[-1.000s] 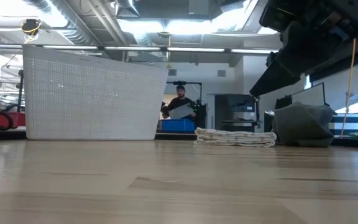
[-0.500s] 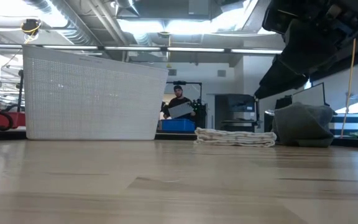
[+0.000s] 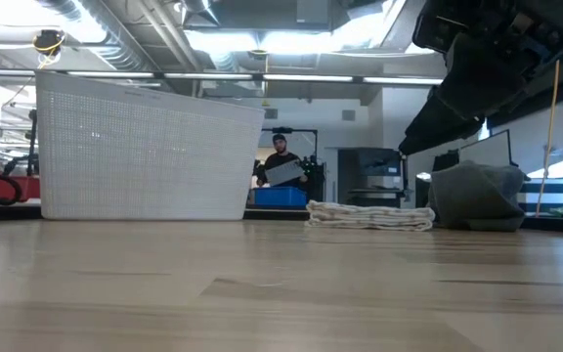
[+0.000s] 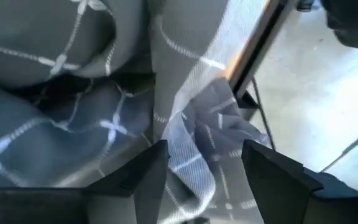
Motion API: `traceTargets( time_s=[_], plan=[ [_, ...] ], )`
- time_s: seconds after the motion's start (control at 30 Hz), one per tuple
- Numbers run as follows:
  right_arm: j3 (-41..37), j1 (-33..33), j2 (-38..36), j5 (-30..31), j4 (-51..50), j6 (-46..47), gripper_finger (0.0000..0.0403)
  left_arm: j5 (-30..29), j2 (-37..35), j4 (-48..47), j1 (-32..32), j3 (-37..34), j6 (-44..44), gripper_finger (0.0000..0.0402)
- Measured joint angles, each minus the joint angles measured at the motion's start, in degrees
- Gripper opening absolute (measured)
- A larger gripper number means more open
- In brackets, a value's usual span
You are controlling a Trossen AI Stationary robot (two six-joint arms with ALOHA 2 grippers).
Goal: Fold towel
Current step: Fold the gray checkered towel
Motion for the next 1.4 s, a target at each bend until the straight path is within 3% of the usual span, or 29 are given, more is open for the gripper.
traceTargets(
  time_s=[0.3, 0.47, 0.77, 0.87, 1.1, 1.4],
  plan=[
    [0.0, 0.0, 0.0, 0.0, -0.2, -0.2, 0.0193, -10.0, -3.6, 0.7, -2.5, -0.5, -3.5, 0.0183],
    [0.0, 0.0, 0.0, 0.0, -0.2, -0.2, 0.0193, -10.0, -3.2, 8.4, -5.2, -1.6, -4.0, 0.0182],
    [0.0, 0.0, 0.0, 1.5, -0.2, -0.3, 0.0193, -11.0, -3.0, 6.0, -6.0, -7.4, -6.7, 0.0179],
    [0.0, 0.0, 0.0, 1.5, -0.2, -1.5, 0.0193, -11.2, -3.0, 6.9, -4.7, -7.5, -4.5, 0.0150],
    [0.0, 1.2, 0.0, 1.5, 4.4, -7.8, 0.0193, -14.0, -3.0, 6.4, 0.9, -4.8, 4.2, 0.0012],
    [0.1, 0.6, 0.0, 2.2, 13.5, -24.3, 0.0193, -27.7, -6.6, -4.5, 12.5, 2.1, 20.4, 0.0005]
  ],
)
